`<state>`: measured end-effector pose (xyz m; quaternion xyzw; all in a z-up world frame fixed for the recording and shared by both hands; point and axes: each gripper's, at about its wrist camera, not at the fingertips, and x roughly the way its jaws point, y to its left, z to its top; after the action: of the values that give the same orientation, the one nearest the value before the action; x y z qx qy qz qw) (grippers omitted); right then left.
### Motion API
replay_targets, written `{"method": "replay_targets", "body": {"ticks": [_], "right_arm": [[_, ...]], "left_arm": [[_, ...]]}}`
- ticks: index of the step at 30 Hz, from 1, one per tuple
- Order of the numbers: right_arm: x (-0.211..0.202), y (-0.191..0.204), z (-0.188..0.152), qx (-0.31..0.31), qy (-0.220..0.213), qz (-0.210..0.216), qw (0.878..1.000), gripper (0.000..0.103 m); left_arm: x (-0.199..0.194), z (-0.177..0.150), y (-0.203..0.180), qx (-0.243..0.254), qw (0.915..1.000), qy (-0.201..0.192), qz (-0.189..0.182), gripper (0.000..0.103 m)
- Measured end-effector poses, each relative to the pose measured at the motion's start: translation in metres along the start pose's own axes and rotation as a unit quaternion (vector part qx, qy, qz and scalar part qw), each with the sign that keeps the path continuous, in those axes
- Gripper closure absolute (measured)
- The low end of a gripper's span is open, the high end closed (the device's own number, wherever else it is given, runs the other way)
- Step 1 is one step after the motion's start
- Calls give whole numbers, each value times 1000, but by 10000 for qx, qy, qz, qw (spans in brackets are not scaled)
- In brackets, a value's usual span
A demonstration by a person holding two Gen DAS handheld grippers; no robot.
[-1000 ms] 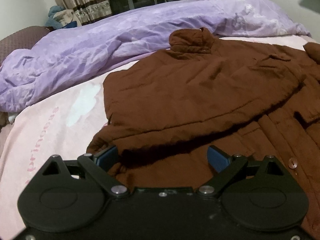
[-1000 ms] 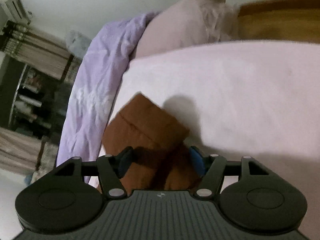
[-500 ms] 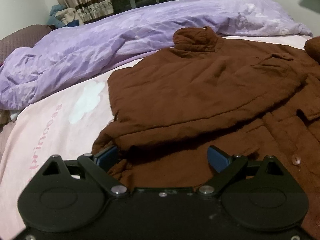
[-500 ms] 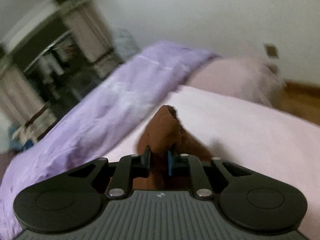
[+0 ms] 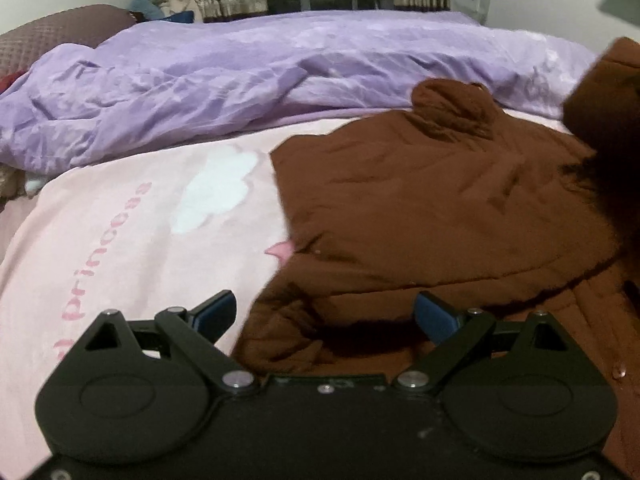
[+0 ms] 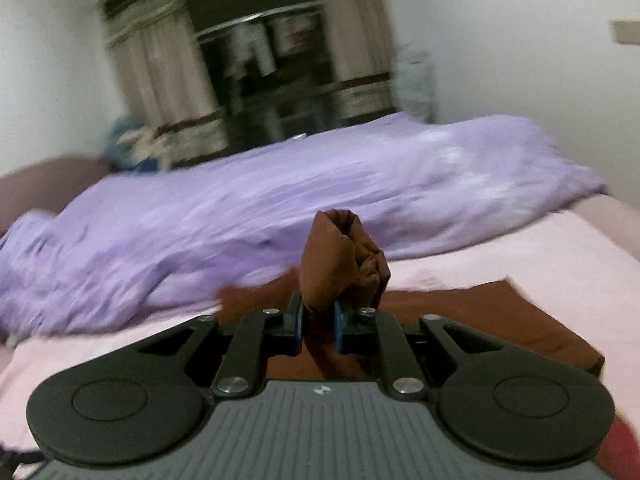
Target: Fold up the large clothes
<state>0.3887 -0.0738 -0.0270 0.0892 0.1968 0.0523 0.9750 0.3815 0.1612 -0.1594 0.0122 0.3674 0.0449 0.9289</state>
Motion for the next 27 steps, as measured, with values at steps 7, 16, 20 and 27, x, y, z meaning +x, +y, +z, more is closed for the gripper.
{"method": "replay_targets", "body": {"ticks": [7,16,20,27], "right_arm": [[2,95,-35,-264,335,521,9977,88],[13,154,-76,-335,773,1011,9913,87],[14,168,-85,-331,811,1091,9902,87],[51,170,-133,-52,1494,1159,9819,79]], "left_arm": [[4,-4,12,-21,9999,-98,73,6],[7,-15,40,-249,9997,-62,48,5],[4,-17,47,-416,9991,-53,-31,5],[27,-29,38,-256,9994,221,84,5]]}}
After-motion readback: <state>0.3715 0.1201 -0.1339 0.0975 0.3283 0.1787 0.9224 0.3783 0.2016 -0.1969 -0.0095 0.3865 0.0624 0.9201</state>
